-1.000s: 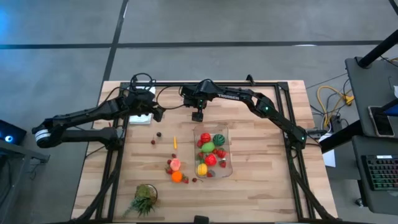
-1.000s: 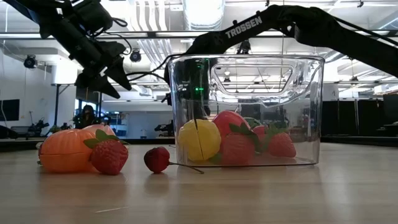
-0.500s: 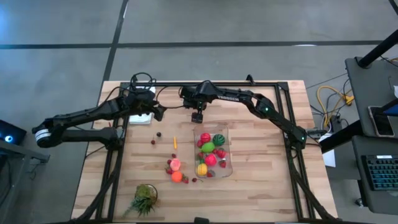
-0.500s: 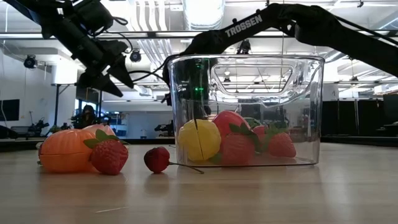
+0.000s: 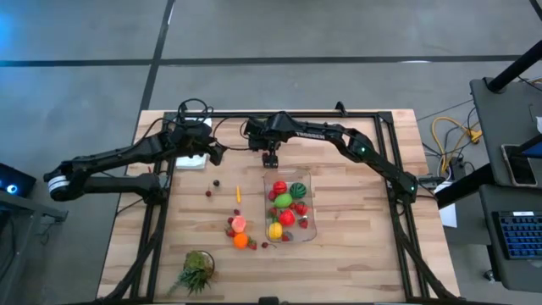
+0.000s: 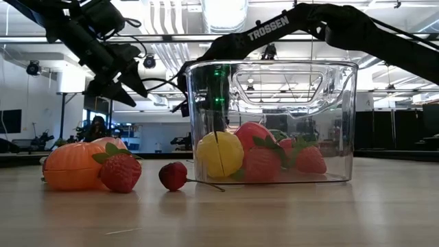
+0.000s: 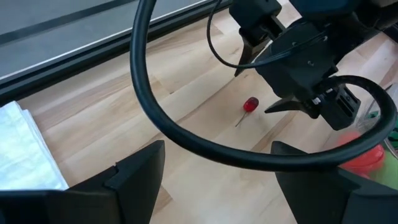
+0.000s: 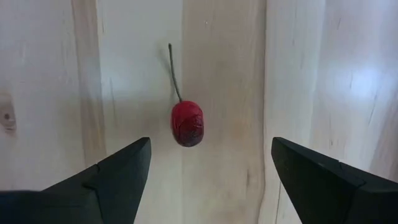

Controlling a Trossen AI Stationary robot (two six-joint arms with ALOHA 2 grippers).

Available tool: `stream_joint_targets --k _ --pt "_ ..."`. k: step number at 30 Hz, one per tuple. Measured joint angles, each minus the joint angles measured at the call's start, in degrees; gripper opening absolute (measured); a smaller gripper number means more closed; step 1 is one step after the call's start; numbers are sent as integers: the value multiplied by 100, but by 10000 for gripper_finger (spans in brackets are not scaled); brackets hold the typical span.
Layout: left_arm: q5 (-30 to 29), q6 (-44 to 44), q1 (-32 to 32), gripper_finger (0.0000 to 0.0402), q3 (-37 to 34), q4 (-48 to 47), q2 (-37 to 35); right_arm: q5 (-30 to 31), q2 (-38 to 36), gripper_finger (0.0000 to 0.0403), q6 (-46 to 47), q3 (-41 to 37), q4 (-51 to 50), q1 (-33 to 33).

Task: Pick and placing Produce into tupperware
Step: Put the red cherry into the transparent bin

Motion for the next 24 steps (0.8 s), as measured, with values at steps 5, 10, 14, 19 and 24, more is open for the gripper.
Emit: stream_joint_targets --k 5,10,14,19,24 --pt "12 113 0 278 -2 -2 1 9 0 325 259 0 -41 68" --pt "27 245 0 278 -4 -2 3 122 0 325 319 0 -39 143" --pt "46 275 6 278 -7 0 3 157 0 325 233 0 -38 136" --pt "46 280 7 278 -7 -1 17 166 -2 302 232 0 -44 138" --pt "44 280 11 278 -13 0 30 176 -2 250 295 0 -44 136"
